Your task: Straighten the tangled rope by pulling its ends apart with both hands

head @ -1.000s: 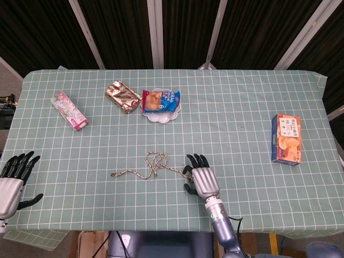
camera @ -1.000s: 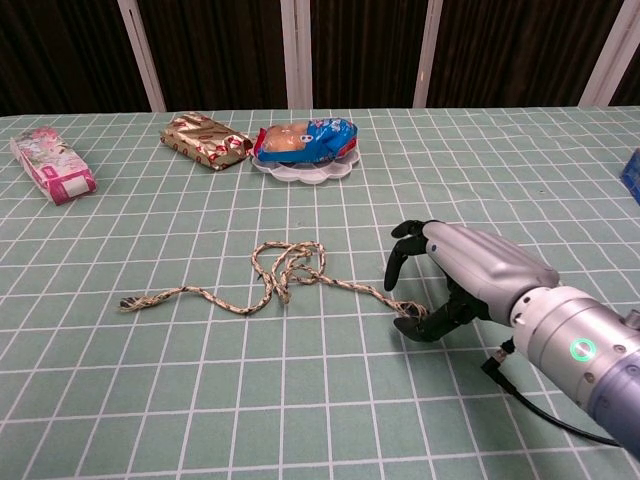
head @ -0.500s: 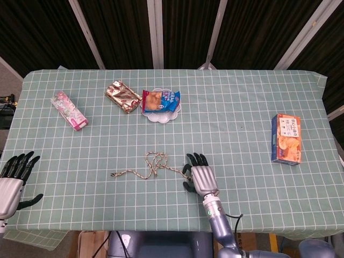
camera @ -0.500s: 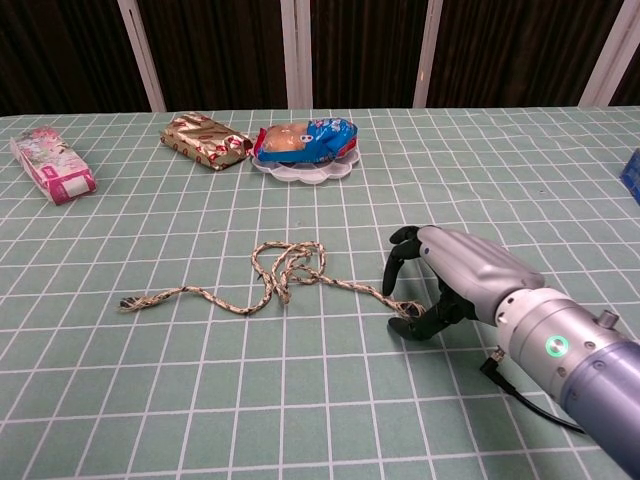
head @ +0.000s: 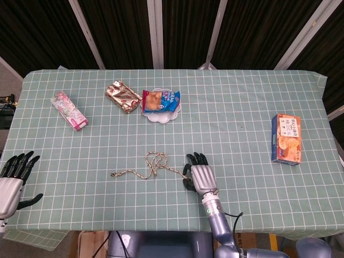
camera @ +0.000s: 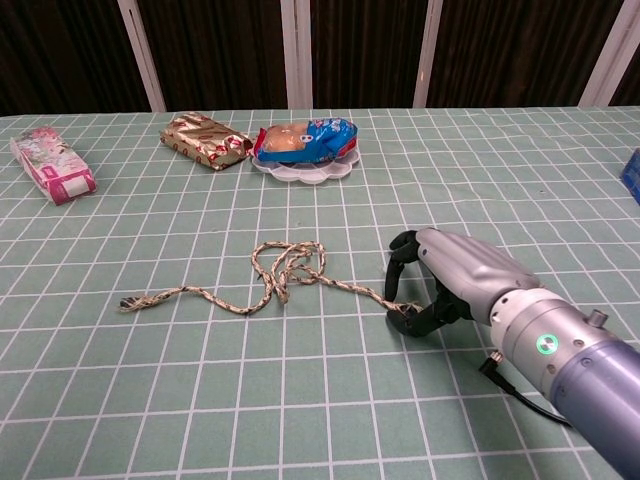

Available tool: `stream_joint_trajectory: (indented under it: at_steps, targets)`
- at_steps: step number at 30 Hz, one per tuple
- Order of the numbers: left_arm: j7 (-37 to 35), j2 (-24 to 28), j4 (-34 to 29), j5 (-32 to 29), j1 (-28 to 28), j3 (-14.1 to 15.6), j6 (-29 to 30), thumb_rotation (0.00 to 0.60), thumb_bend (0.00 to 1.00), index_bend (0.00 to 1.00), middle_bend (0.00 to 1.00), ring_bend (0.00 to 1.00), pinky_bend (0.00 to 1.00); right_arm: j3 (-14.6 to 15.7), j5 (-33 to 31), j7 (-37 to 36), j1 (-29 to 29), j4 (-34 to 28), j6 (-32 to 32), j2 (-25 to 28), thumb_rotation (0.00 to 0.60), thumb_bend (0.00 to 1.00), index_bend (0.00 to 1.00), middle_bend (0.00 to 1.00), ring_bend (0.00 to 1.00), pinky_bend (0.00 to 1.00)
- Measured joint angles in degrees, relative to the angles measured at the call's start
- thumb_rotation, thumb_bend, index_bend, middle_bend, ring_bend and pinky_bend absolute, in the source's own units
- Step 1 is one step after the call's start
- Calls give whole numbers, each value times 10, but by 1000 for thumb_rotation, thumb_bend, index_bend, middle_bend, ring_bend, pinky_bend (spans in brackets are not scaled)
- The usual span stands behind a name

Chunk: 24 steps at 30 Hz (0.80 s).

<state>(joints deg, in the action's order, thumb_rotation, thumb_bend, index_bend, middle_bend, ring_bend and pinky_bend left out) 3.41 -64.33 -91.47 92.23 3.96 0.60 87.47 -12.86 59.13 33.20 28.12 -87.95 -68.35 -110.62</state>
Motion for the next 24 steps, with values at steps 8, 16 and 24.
stream_joint_trajectory:
  at_steps: [8, 16, 24]
  targets:
    - [1, 0, 0, 1, 0, 0, 0, 600, 39, 47, 0, 0, 0, 2, -5, 3, 1, -9, -4, 5, 600, 479, 587, 187, 0, 0]
    - [15, -3, -6, 4, 5, 2, -7, 600, 40, 52, 0, 0, 0, 1, -8, 3, 0, -34, -11, 22, 600, 498, 609, 195, 0, 0]
    - [42, -6, -41, 6, 18, 2, -31, 600, 129, 119, 0, 0, 0, 1, -14, 1, -3, -56, -13, 50, 600, 500, 625, 203, 0, 0]
